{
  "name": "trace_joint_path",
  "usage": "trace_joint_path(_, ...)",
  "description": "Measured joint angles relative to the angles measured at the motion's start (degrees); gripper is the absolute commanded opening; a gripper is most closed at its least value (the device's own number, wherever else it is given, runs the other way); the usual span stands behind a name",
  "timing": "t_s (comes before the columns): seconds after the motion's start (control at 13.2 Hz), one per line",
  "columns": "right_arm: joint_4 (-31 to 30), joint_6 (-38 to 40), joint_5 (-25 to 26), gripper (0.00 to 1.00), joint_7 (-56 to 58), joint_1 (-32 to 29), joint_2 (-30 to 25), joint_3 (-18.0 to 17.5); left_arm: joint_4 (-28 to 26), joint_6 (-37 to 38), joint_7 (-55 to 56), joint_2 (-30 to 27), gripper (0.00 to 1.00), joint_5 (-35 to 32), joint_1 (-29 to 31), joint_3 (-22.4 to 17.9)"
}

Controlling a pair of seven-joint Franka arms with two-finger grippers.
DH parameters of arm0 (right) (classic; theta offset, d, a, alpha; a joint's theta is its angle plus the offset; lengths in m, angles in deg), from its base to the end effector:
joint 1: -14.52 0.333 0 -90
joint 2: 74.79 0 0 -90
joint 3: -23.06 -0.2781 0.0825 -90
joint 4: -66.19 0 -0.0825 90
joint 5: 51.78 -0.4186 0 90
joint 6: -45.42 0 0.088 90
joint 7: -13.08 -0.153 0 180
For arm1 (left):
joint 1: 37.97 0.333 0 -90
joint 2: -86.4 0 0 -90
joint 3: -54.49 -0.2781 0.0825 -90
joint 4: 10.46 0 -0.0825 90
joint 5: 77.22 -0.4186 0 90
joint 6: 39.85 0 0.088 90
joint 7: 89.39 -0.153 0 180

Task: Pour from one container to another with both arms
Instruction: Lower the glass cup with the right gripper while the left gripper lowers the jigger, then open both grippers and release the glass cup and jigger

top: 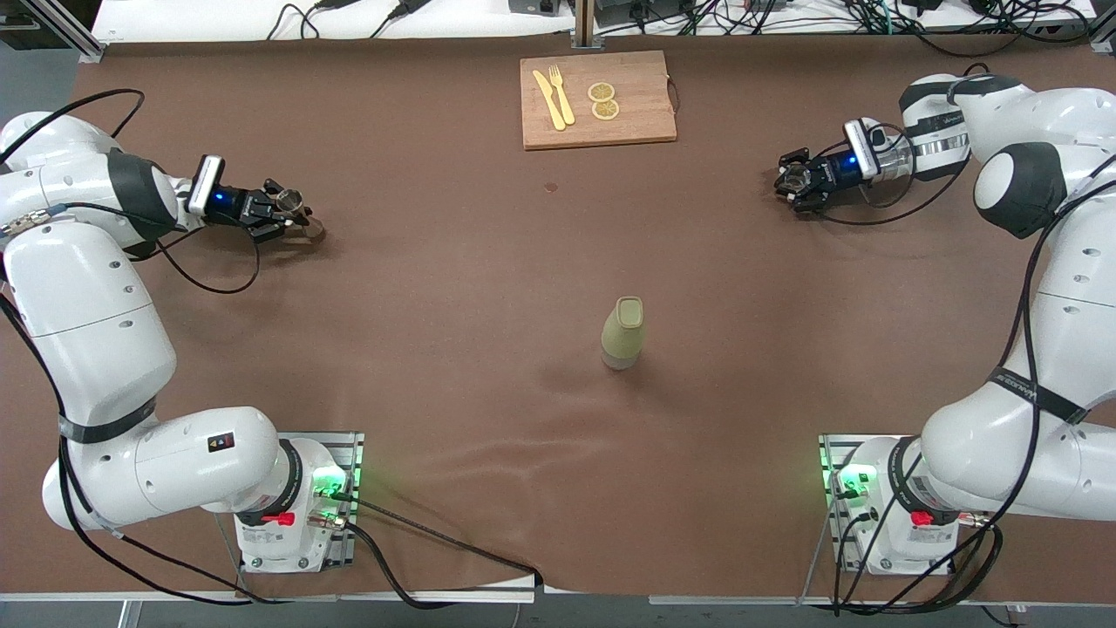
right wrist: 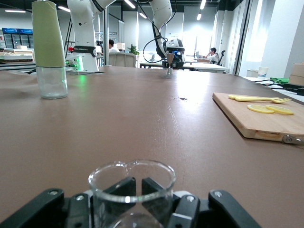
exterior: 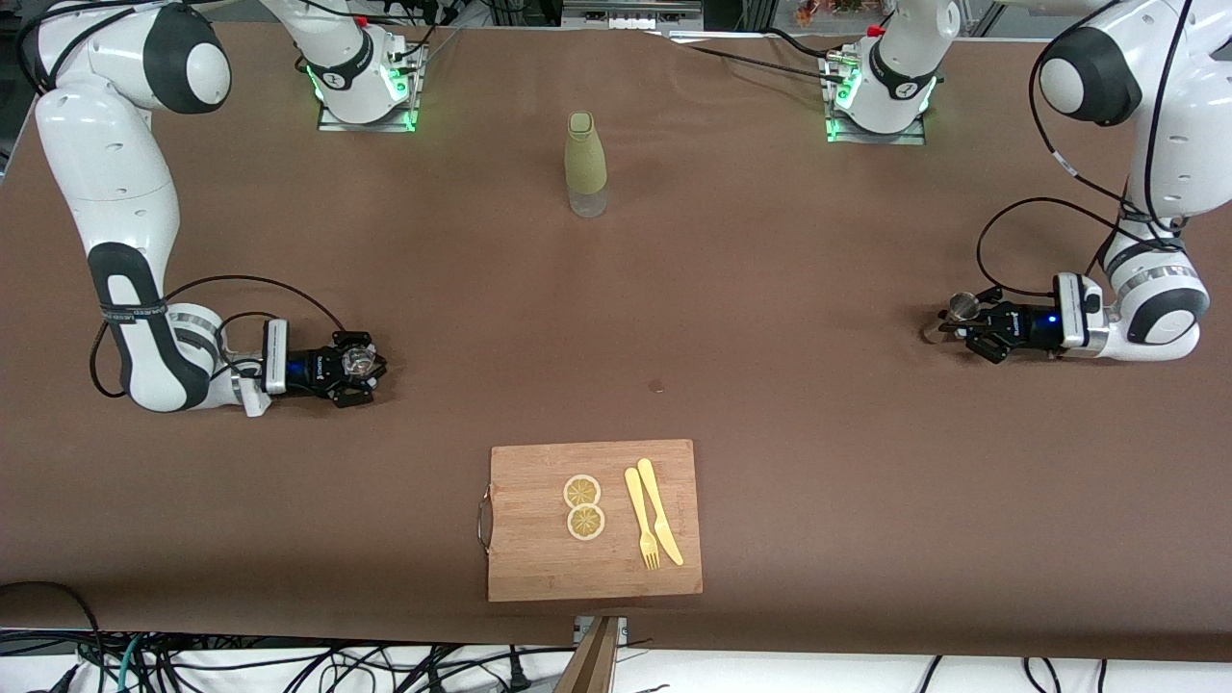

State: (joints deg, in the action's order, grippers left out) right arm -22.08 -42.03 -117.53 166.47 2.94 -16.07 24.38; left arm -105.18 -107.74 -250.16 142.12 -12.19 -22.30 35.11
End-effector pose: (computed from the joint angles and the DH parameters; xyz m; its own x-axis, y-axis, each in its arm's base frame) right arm 0.5840 0.0125 -0.0050 -0.0921 0.1909 0.9773 0.9816 0.1822 0.0569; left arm 0.4893 0.1626 0.0219 -0.0189 -0.1136 0.9933 -0.9956 0.0937 -0.0083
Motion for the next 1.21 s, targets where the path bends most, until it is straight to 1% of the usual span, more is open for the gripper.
trace_joint_path(0.23, 0.0, -0.1, 0.0, 1.0, 0.0, -0.1, 0.0, 0.1, 0.3, 0.0, -0.2, 0.7, 0.0, 0.0, 0.0, 0.1)
trace_joint_path(0.6, 0.6, -0.2, 0.1, 1.0, -0.6, -0.8, 0.0, 2.7, 0.3, 0.0, -0.4, 2.2, 0.0, 0.0, 0.0, 0.1)
trace_joint_path(0.68, 0.9, -0.2, 0.1, 1.0, -1.3, -0.9, -0.2, 3.7, 0.4, 0.3, -0.5, 2.4, 0.22, 0.0, 0.1, 0.1)
trace_joint_path(0.75, 1.2, -0.1, 0.1, 1.0, -2.7, -1.0, -0.6, 5.1, 0.4, 0.5, -0.5, 2.5, 0.99, 0.0, 0.1, 0.1)
trace_joint_path(0.91, 1.8, 0.4, 1.0, 1.0, -7.4, -1.2, -2.8, 8.6, 0.4, 0.5, -0.5, 2.7, 1.0, 0.0, 0.2, 0.1)
trace_joint_path(0.98, 2.0, 0.8, 2.6, 1.0, -10.8, -1.4, -4.5, 9.7, 0.5, 0.4, -0.5, 2.9, 1.0, 0.0, 0.2, 0.1)
trace_joint_path(1.21, 2.5, 0.9, 8.0, 1.0, -24.7, -1.3, -10.5, 10.2, 2.2, -0.1, 0.2, 3.3, 1.0, -0.3, 0.1, -1.0)
